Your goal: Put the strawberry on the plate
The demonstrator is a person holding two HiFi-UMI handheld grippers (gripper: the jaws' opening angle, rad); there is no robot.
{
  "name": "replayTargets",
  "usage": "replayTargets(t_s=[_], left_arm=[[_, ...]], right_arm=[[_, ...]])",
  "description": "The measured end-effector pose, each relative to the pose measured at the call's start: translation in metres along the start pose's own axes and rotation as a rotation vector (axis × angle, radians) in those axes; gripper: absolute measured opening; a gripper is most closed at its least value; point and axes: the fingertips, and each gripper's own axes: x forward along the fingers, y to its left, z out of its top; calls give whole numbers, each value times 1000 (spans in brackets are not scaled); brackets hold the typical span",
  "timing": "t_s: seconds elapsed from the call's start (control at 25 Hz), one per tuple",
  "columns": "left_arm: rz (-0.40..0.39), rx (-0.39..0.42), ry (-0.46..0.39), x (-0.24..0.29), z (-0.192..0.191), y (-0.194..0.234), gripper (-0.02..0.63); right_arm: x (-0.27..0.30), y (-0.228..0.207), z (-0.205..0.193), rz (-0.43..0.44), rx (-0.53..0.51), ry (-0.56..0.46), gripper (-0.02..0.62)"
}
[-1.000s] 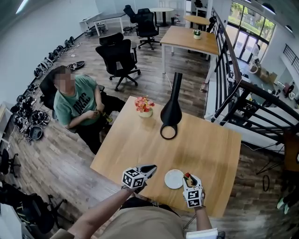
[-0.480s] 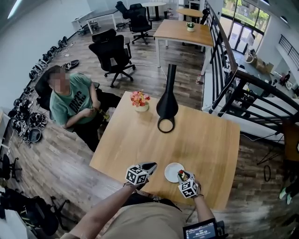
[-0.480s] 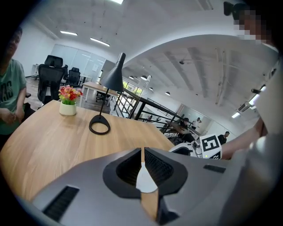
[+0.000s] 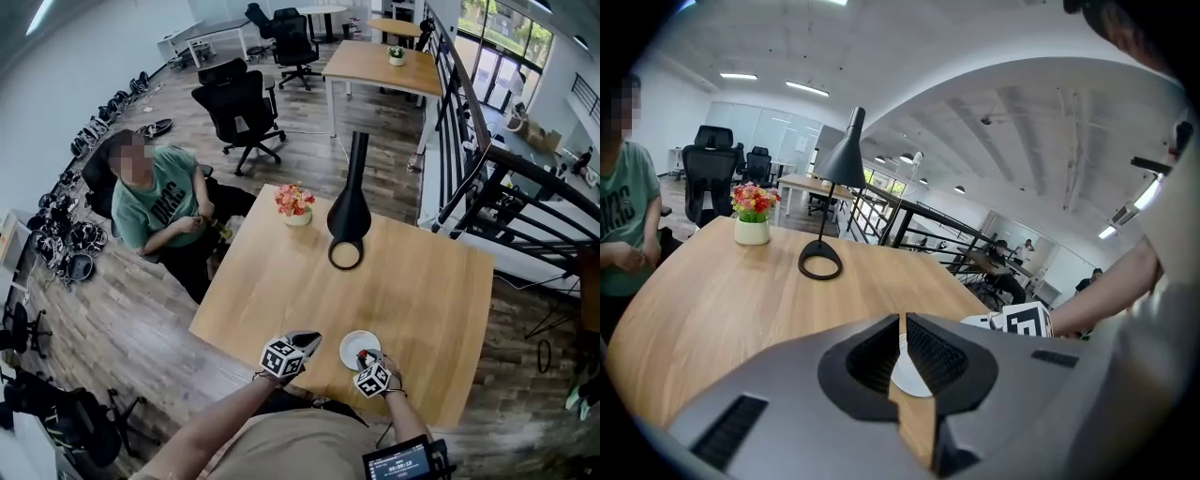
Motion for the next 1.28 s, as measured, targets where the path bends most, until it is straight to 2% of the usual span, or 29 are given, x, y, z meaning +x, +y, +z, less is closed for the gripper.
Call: replayTargets(t_s=[0.36, 0.52, 0.64, 0.8, 0.96, 1.12, 1.28], left_arm=[[10, -31, 5, -15, -14, -2, 5], [11, -26, -11, -13, -5, 2, 5], [10, -47, -4, -19, -16, 0, 6], [1, -59, 0, -12, -14, 0, 5], [-22, -54, 17, -8, -20, -12, 5], [-35, -31, 14, -8, -13, -18, 5], [-28, -24, 20, -13, -15, -12, 5]], right_arm=[[26, 10, -12, -1, -1, 91, 140], [36, -5, -14, -19, 51, 106, 140], [37, 0, -17, -23, 103, 117, 140], [44, -9, -14, -25, 145, 115, 140], [43, 0, -19, -24, 188, 121, 140], [43, -8, -15, -45, 181, 106, 140], [45, -3, -4, -17, 208, 80, 141]])
